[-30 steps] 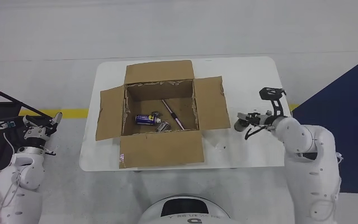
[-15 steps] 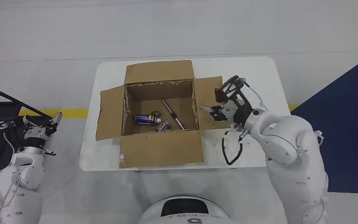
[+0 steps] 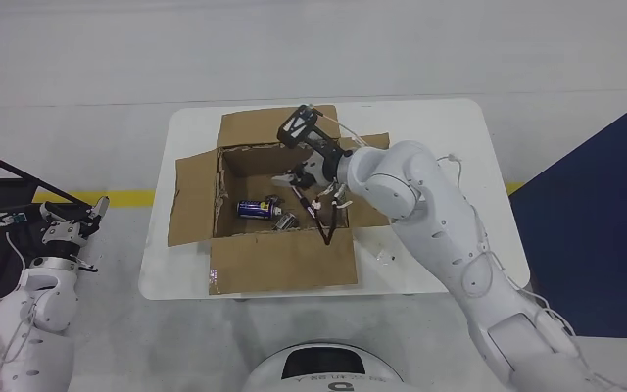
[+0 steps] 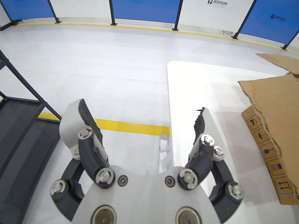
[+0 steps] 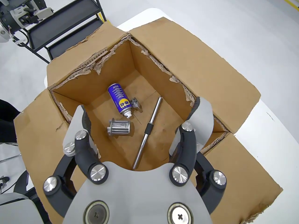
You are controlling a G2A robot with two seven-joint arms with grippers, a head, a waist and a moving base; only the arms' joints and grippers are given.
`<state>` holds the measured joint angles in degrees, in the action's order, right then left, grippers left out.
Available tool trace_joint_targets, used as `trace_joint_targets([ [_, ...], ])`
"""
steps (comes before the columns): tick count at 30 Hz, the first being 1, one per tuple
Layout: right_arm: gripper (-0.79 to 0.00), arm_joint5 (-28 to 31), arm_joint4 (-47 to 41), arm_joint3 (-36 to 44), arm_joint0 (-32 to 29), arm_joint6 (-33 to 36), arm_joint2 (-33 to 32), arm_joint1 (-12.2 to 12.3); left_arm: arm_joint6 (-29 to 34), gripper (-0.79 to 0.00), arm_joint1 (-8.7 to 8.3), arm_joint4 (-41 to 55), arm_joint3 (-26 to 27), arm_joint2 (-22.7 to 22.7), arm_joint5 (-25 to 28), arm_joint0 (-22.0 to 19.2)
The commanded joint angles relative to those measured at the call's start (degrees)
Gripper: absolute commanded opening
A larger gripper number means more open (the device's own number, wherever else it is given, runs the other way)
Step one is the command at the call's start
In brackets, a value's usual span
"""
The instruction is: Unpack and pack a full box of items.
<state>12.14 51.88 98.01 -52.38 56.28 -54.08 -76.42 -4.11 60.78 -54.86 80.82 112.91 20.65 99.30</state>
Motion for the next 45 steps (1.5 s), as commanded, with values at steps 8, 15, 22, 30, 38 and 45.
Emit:
trace_joint_targets([
  [8, 0.0, 0.0, 0.0, -0.01, 0.01, -0.01, 0.01, 0.0, 0.0, 0.0, 0.0, 0.0, 0.0, 0.0, 0.0, 0.0],
  [15, 0.0, -2.38, 3.25, -1.06, 0.04, -0.52, 1.27, -0.17, 0.0, 0.0, 0.0, 0.0, 0.0, 0.0, 0.0, 0.0],
  [22, -0.406, -8.69, -0.16, -6.3, 2.3, 5.7, 7.02, -1.9, 0.0, 0.0, 0.0, 0.0, 0.0, 0.0, 0.0, 0.0],
  [30, -0.465, -17.37, -3.52, -20.43, 8.22, 5.94, 14.43, -5.68, 0.0, 0.0, 0.0, 0.0, 0.0, 0.0, 0.0, 0.0],
  [38, -0.474, -21.62, -8.93, -34.54, 13.44, 9.32, 18.24, -9.28, 0.0, 0.0, 0.0, 0.0, 0.0, 0.0, 0.0, 0.0],
  [45, -0.499, -22.7, -8.21, -40.7, 15.78, 8.93, 21.55, -11.72, 0.0, 0.0, 0.0, 0.0, 0.0, 0.0, 0.0, 0.0],
])
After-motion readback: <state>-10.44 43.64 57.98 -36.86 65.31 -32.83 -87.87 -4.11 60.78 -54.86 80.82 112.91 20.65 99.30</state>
